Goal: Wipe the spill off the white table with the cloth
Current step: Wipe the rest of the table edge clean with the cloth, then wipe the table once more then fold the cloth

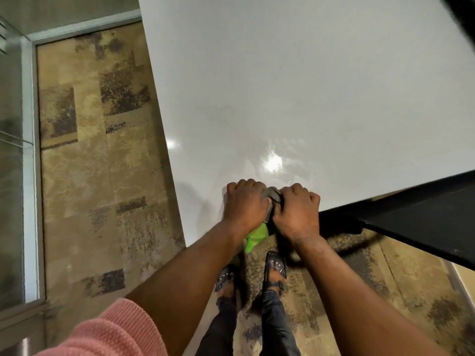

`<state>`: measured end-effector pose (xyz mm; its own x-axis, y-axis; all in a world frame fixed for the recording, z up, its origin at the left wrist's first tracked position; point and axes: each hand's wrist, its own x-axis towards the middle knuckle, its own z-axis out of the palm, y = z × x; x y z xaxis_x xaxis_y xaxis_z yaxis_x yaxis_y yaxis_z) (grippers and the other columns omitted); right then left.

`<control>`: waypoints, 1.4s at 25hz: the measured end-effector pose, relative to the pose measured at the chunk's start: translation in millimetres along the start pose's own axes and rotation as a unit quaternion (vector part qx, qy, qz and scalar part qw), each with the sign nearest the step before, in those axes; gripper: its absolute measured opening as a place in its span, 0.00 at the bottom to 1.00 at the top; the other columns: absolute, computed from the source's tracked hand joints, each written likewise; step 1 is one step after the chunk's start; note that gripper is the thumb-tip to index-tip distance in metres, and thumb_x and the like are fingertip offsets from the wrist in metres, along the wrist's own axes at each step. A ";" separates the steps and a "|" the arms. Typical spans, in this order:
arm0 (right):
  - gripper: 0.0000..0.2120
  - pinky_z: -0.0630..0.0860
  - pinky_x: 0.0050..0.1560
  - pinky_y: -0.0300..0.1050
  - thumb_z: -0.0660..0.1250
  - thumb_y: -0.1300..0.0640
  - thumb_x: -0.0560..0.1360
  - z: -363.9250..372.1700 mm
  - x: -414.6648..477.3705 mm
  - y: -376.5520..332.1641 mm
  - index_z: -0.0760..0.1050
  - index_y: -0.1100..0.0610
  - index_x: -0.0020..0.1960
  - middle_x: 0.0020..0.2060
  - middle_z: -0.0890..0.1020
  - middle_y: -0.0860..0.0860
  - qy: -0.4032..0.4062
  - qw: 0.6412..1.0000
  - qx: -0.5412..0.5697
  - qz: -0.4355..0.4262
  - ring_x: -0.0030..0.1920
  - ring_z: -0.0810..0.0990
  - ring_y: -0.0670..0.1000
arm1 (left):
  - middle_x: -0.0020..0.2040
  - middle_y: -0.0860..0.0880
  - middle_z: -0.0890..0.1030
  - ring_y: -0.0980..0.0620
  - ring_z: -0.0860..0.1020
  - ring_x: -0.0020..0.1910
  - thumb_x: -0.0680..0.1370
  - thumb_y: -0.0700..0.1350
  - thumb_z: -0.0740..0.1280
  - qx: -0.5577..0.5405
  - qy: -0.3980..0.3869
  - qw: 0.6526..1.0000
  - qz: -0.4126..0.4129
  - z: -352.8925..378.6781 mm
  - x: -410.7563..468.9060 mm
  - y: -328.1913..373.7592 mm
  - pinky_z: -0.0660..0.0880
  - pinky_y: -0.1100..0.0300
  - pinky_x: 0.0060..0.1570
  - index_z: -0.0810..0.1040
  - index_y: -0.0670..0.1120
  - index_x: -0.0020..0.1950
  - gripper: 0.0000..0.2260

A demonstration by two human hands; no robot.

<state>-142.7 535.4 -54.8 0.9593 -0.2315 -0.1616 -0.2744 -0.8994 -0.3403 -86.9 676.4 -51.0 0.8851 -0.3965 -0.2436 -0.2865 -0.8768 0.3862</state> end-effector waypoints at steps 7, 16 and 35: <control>0.10 0.68 0.54 0.53 0.63 0.58 0.72 -64.2 27.2 -29.0 0.76 0.55 0.53 0.41 0.83 0.52 0.124 0.984 0.103 -0.077 0.41 0.81 0.60 | 0.53 0.51 0.84 0.46 0.80 0.55 0.75 0.37 0.66 -0.142 0.157 0.977 0.019 -81.6 7.0 25.4 0.68 0.46 0.62 0.79 0.46 0.58 0.13; 0.12 0.65 0.58 0.52 0.69 0.51 0.71 -43.3 10.8 -10.6 0.77 0.53 0.52 0.42 0.82 0.48 0.056 0.980 0.058 -0.180 0.44 0.81 0.55 | 0.52 0.51 0.86 0.50 0.81 0.53 0.71 0.35 0.72 -0.132 0.171 0.974 0.068 -53.5 -19.6 0.0 0.70 0.48 0.62 0.82 0.45 0.56 0.14; 0.36 0.45 0.81 0.68 0.48 0.35 0.85 54.4 100.5 -41.3 0.51 0.56 0.85 0.84 0.57 0.57 0.020 0.996 -0.066 -0.059 0.84 0.53 0.59 | 0.86 0.42 0.44 0.44 0.41 0.85 0.87 0.56 0.49 0.074 0.034 0.992 -0.095 -19.3 51.0 -141.3 0.42 0.42 0.83 0.46 0.41 0.85 0.31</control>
<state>-38.6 569.4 -107.5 0.9868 -0.1340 -0.0907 -0.1517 -0.9613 -0.2300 5.8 785.3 -100.8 0.9499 -0.2044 -0.2366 -0.1573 -0.9664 0.2034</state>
